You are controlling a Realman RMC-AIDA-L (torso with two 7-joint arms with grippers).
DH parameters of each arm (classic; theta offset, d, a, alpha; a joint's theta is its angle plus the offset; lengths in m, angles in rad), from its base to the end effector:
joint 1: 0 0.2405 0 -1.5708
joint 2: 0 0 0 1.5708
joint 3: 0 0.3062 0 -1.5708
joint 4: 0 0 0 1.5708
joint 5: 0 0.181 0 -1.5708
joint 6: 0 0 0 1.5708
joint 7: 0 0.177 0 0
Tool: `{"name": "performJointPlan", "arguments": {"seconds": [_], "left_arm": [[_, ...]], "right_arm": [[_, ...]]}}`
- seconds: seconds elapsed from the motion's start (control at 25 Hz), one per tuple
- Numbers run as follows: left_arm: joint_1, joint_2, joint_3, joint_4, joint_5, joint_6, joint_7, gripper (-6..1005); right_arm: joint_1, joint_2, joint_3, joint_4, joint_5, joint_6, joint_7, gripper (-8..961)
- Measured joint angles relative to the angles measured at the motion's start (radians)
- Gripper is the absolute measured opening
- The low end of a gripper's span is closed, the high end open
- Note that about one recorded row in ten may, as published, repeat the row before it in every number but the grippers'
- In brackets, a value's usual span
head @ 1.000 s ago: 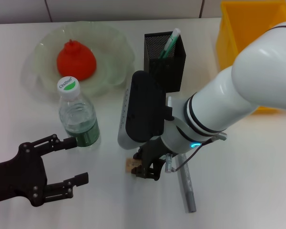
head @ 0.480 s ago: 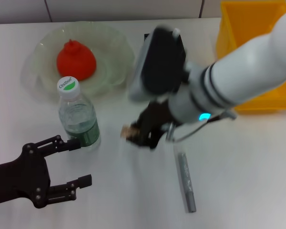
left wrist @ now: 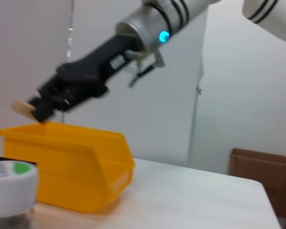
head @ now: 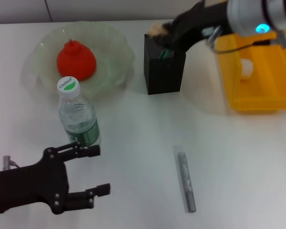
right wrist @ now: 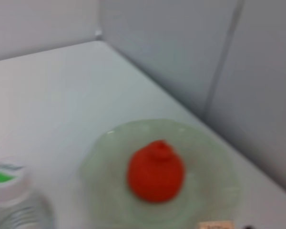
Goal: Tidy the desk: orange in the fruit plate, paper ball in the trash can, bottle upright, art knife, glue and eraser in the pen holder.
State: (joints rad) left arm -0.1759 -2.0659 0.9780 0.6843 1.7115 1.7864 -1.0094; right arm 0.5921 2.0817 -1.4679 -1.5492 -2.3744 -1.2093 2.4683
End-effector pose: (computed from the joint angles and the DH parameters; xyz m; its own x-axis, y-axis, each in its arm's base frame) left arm -0.2998 0.2108 -0.0547 0.7810 0.1452 0.6074 0.2629 -0.9586 -0.1090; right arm 0.1350 0.3939 -0.0482 0.9466 -0.2879 -0.1449 -0.3217 -0.8169 -0.4788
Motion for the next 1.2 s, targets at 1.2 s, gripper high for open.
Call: {"name": "performJointPlan", "arguments": {"seconds": [1.2], "left_arm": [[-0.093, -0.002, 0.039, -0.056, 0.006, 0.002, -0.001, 800]], "right_arm": [[0.147, 0.0, 0.05, 0.302, -0.122, 0.077, 0.005, 373]]}}
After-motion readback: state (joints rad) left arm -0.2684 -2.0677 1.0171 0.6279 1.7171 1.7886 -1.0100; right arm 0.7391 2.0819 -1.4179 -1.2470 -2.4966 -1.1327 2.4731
